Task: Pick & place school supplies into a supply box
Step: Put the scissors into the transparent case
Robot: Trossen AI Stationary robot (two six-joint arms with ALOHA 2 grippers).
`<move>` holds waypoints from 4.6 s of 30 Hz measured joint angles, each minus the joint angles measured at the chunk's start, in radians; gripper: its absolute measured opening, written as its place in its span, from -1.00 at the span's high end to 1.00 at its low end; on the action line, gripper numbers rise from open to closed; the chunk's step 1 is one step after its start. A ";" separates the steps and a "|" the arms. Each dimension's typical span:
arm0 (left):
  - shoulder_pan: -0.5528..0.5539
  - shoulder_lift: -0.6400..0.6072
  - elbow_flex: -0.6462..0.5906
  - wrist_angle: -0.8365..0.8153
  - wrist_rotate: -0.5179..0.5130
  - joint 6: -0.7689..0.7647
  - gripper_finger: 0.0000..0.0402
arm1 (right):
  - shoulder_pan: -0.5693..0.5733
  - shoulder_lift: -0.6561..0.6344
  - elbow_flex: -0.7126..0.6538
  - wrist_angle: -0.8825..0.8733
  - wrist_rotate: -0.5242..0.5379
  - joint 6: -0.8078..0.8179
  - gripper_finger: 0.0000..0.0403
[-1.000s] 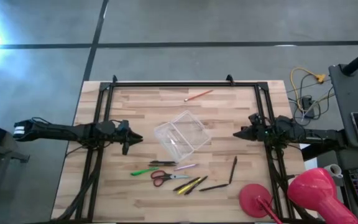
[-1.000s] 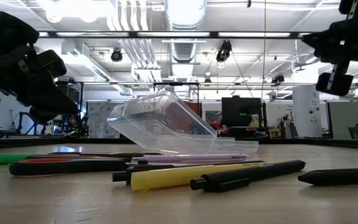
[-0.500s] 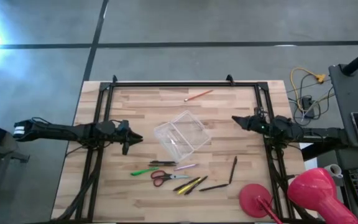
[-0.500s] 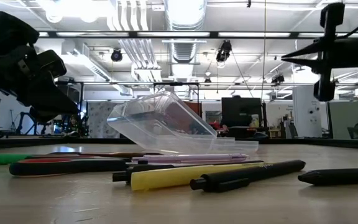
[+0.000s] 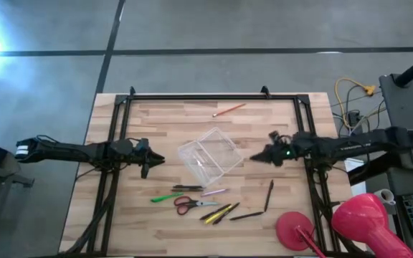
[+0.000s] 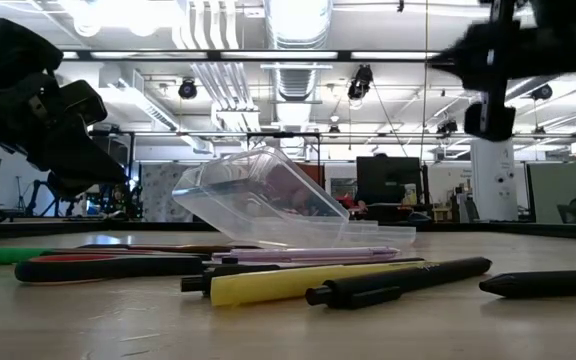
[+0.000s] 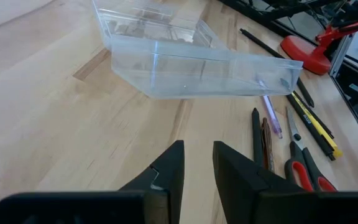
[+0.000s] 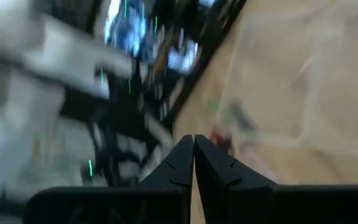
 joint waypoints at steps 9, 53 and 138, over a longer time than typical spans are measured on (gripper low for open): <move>0.000 0.000 0.000 0.000 0.000 0.000 0.65 | 0.283 0.356 0.315 -0.472 0.098 -0.101 0.96; 0.000 0.000 0.000 0.000 0.000 0.000 0.65 | 0.328 1.668 1.996 -1.089 0.200 -0.881 0.32; 0.000 0.000 0.000 0.000 0.000 0.000 0.65 | 0.137 1.485 2.068 -1.492 0.776 -0.319 0.67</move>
